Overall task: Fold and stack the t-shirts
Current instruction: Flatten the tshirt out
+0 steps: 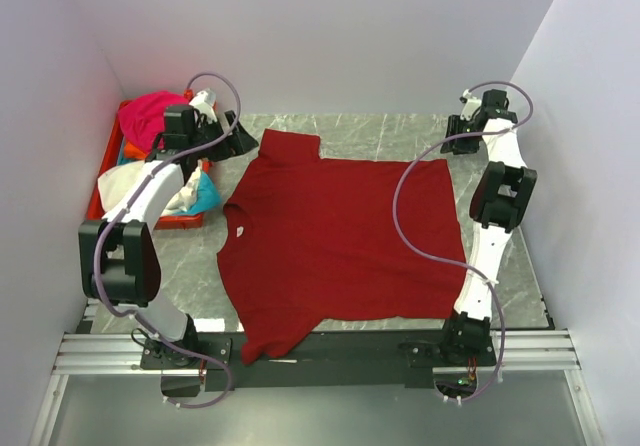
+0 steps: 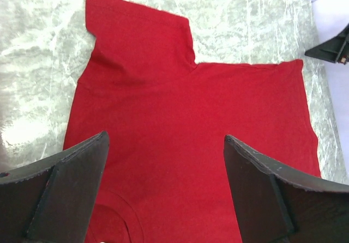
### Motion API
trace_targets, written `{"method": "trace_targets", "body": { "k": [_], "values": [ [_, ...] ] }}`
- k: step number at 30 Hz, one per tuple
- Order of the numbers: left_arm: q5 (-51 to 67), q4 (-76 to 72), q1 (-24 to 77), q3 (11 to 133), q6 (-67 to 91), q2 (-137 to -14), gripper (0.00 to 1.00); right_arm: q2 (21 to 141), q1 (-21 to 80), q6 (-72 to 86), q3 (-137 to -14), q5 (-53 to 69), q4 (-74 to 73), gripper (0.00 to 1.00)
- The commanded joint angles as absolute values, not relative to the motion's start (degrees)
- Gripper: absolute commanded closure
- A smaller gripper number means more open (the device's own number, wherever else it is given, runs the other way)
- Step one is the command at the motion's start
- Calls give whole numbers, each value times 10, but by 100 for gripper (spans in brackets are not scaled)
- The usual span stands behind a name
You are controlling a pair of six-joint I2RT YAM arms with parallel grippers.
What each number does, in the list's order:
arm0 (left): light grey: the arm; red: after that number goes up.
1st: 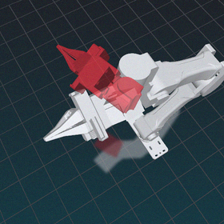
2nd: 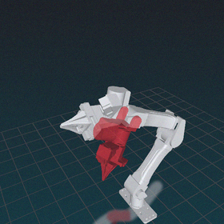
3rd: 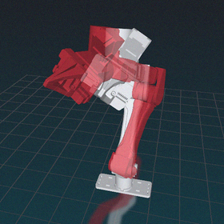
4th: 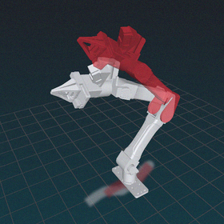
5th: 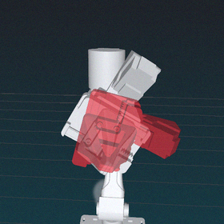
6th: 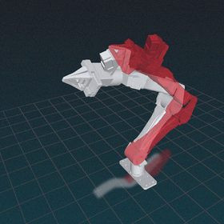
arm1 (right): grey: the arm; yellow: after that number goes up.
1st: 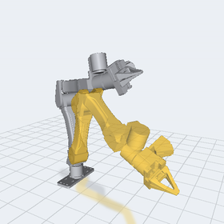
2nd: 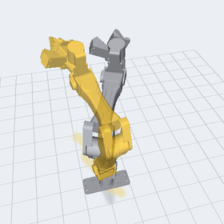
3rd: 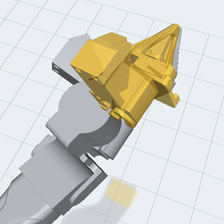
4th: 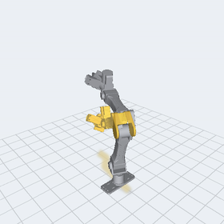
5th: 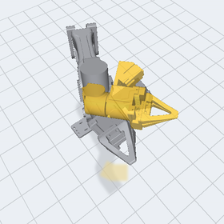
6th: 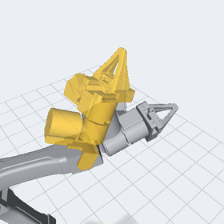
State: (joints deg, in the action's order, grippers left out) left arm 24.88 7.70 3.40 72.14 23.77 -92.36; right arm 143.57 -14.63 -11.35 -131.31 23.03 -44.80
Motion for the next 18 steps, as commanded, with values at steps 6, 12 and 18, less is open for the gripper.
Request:
{"method": "trace_targets", "body": {
  "k": [6, 12, 18],
  "values": [
    [290, 77, 32, 765, 243, -954, 9, 1440, -133, -127, -1330, 175, -493, 49],
    [295, 80, 32, 769, 243, -965, 9, 1458, -131, -136, -1346, 178, -524, 54],
    [296, 86, 33, 797, 249, -997, 10, 1476, -127, -149, -1374, 189, -552, 62]
  ]
}}
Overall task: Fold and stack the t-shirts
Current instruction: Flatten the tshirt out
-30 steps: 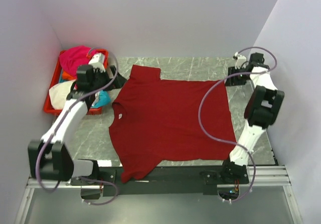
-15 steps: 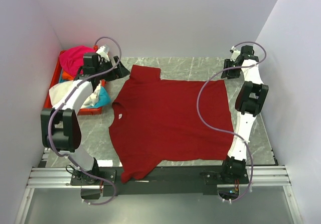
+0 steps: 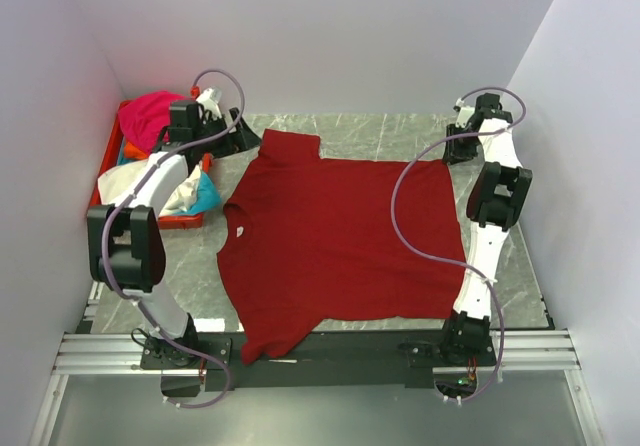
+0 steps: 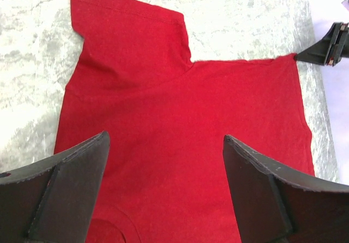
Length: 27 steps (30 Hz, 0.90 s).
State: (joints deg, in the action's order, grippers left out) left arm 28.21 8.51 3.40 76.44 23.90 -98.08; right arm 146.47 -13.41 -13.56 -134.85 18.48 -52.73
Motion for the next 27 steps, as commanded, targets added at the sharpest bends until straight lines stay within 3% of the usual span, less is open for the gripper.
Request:
{"method": "trace_targets", "body": {
  "k": [1, 10, 13, 14, 18, 27],
  "values": [
    [295, 89, 33, 812, 248, -1005, 10, 1477, -127, -151, -1375, 190, -554, 62],
    [276, 133, 33, 959, 250, -1141, 11, 1500, -111, -166, -1405, 175, -588, 72],
    [272, 155, 33, 1033, 248, -1203, 12, 1501, -110, -171, -1401, 179, -592, 81],
    [270, 170, 34, 1051, 245, -1218, 13, 1499, -110, -173, -1399, 180, -592, 89],
    [253, 204, 39, 1124, 234, -1287, 13, 1484, -110, -182, -1376, 191, -586, 99],
    [186, 226, 65, 1234, 196, -1373, 14, 1344, -120, -205, -1201, 225, -513, 100]
  ]
}}
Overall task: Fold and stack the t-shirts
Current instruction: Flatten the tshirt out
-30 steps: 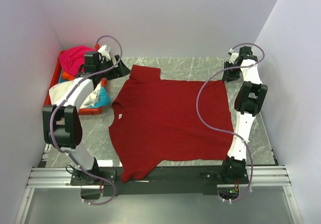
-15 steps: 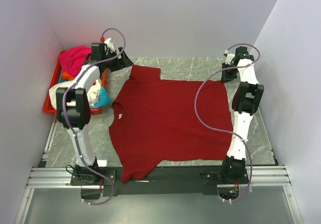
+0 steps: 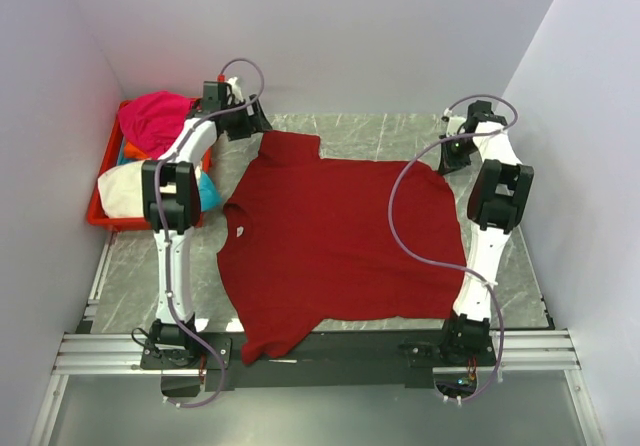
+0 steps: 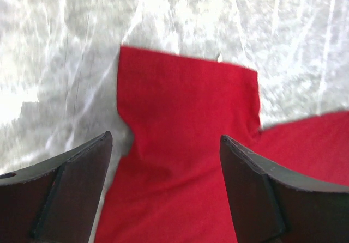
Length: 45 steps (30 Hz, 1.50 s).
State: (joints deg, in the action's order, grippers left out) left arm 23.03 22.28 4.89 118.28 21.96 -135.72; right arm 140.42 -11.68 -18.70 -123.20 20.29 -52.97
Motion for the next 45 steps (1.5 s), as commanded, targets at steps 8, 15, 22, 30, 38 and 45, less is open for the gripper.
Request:
{"method": "trace_targets", "body": {
  "k": [8, 15, 22, 30, 38, 45],
  "values": [
    [106, 263, 87, 1364, 170, -1468, 37, 1281, -120, -214, -1116, 279, -514, 100],
    [79, 237, 91, 1361, 166, -1491, 43, 1249, -120, -229, -1056, 292, -505, 100],
    [58, 234, 100, 1366, 159, -1505, 55, 1220, -122, -234, -1018, 306, -502, 100],
    [50, 308, 114, 1372, 128, -1512, 71, 1204, -123, -231, -1000, 327, -505, 100],
    [30, 301, 115, 1225, 127, -1421, 100, 1180, -123, -232, -966, 336, -495, 100],
    [49, 242, 115, 1021, 160, -1284, 100, 1157, -126, -237, -932, 341, -486, 100]
  ]
}}
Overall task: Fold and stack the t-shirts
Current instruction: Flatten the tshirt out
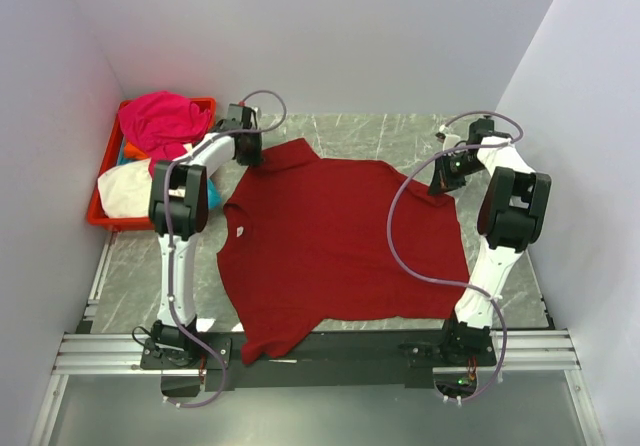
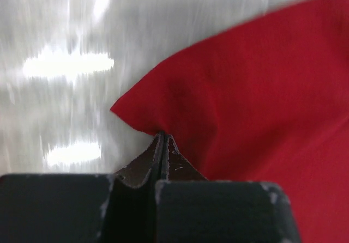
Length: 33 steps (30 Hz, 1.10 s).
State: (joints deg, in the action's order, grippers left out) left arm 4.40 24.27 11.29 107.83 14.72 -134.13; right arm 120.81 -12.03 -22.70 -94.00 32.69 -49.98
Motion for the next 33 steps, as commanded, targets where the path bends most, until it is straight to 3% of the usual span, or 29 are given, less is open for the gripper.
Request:
{"method": "trace_targets", "body": {
  "k": [1, 6, 9, 11, 13, 20, 33],
  "values": [
    [51, 240, 115, 1006, 160, -1272, 100, 1156, -126, -239, -930, 342, -485, 100],
    [33, 213, 106, 947, 170, -1220, 100, 1155, -127, -244, -921, 346, -488, 100],
    [40, 221, 89, 992, 179, -1239, 96, 1153, -127, -245, -922, 348, -490, 100],
    [51, 234, 81, 1042, 186, -1261, 89, 1153, -127, -245, -920, 349, -490, 100],
    [61, 242, 71, 1072, 198, -1274, 76, 1153, -127, -247, -920, 350, -490, 100],
    [51, 238, 62, 1094, 226, -1281, 57, 1162, -126, -247, -924, 352, -490, 100],
    [54, 270, 56, 1108, 275, -1330, 59, 1173, -127, -241, -936, 352, -493, 100]
  ]
}}
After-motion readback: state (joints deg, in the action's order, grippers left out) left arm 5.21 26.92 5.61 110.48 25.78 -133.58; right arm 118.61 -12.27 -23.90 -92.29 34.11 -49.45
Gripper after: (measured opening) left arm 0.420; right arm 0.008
